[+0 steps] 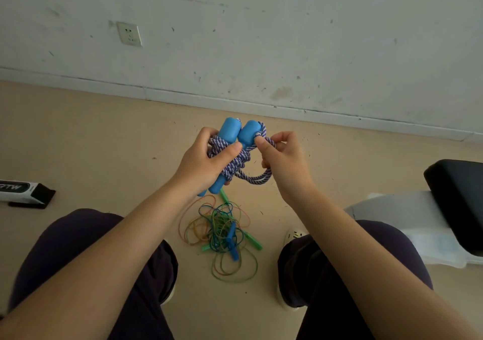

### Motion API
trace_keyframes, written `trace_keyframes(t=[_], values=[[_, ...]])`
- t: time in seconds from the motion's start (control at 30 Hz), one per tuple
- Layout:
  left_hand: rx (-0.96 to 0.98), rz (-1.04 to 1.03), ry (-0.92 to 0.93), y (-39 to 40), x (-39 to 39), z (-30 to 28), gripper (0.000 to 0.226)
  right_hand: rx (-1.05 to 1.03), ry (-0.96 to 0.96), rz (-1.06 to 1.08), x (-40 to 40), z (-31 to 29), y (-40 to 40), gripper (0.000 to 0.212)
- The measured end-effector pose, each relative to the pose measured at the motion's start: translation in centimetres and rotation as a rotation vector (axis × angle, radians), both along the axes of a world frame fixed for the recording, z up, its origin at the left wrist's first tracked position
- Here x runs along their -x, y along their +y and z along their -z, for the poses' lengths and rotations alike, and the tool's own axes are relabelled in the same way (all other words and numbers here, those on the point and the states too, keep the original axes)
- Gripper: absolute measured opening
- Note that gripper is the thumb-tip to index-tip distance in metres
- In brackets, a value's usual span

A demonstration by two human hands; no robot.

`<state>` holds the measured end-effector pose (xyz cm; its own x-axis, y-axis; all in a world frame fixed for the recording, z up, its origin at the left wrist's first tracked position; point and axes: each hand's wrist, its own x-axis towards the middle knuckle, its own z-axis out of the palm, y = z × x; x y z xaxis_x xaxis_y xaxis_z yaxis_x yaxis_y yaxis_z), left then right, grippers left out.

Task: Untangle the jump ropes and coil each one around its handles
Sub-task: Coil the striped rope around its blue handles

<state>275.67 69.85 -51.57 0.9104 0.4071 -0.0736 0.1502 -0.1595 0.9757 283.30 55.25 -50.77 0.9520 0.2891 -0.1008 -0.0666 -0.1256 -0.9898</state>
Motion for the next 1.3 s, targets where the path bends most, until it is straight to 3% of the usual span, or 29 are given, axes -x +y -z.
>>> trace_keyframes(t=[0.27,0.5,0.6,0.73,0.9,1.03,1.3], values=[[0.106,0.084,0.002,0.1,-0.3,0.4,0.034,-0.033,-0.018,-0.074,0.1,-0.3,-0.3,0.009],[0.154,0.119,0.026,0.3,-0.2,0.3,0.044,-0.017,-0.082,-0.136,-0.1,-0.9,-0.7,0.025],[0.121,0.064,-0.032,0.2,-0.2,0.2,0.035,0.016,-0.094,-0.135,0.0,-1.0,-0.7,0.020],[0.144,0.036,-0.062,0.2,-0.2,0.2,0.026,0.045,-0.085,-0.203,-0.1,-0.8,-0.6,0.032],[0.267,0.116,-0.021,0.1,-0.2,-0.5,0.025,0.059,-0.195,-0.216,-0.2,-0.9,-0.6,0.033],[0.277,0.138,-0.020,0.2,0.0,-0.7,0.024,0.027,-0.164,-0.228,-0.2,-1.0,-0.8,0.033],[0.197,0.022,-0.049,0.7,-0.2,-0.3,0.027,-0.087,-0.111,-0.131,-0.2,-0.9,-1.0,0.005]])
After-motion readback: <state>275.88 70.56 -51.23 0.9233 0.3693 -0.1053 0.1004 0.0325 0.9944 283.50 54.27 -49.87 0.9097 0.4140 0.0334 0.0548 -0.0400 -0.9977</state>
